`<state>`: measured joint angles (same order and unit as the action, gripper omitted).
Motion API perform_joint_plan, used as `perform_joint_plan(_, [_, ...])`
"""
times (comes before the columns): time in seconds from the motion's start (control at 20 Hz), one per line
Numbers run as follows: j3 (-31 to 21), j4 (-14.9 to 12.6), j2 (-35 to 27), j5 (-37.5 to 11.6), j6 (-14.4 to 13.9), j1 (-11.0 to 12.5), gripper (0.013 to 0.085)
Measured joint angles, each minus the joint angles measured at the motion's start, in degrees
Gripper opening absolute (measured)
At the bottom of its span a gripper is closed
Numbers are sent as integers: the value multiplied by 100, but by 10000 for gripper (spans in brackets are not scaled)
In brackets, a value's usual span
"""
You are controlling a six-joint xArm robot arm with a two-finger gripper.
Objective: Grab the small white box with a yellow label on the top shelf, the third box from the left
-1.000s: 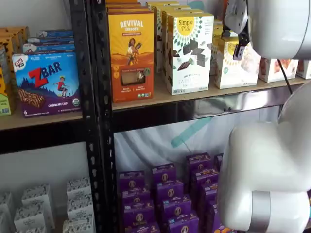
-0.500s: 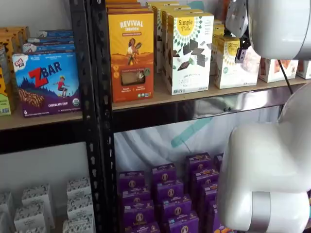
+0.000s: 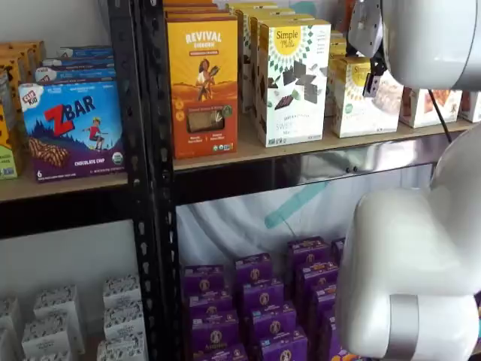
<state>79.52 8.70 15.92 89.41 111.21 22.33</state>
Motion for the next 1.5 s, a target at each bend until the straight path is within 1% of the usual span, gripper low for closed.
perform_joint_plan(0.15, [16,-22,-14,8,-26,-28,850])
perform_joint_plan(0.25, [24,-24,-21,6,-46,-48,770])
perform_joint_plan(0.3, [24,-24,-22,2,-53,-55,770])
perform_joint_plan(0.35, [25,-24,-25,-2,-62,-64,730])
perform_joint_plan(0.4, [26,-24,-25,-7,-65,-68,730])
perform_joint_plan(0.5, [26,-24,-27,-14,-69,-72,650])
perform_joint_plan(0.75, [50,-1,-43,-9,-47,-46,650])
perform_joint_plan(0.8, [54,10,-45,-8,-39,-36,610])
perform_joint_plan(0.85, [56,20,-46,-8,-33,-29,610])
perform_joint_plan(0.9, [56,29,-46,-11,-27,-21,570])
perform_joint_plan(0.95, [57,39,-45,-15,-22,-15,570])
perform_joint_plan(1.0, [60,54,-45,-17,-17,-8,530])
perform_joint_plan(1.35, [105,78,-76,-20,-5,7,530])
perform_joint_plan(1.4, [118,85,-85,-13,-2,12,490])
perform_joint_plan(1.45, [121,90,-88,-11,1,15,490])
perform_joint_plan(1.5, [127,92,-92,-10,3,19,450])
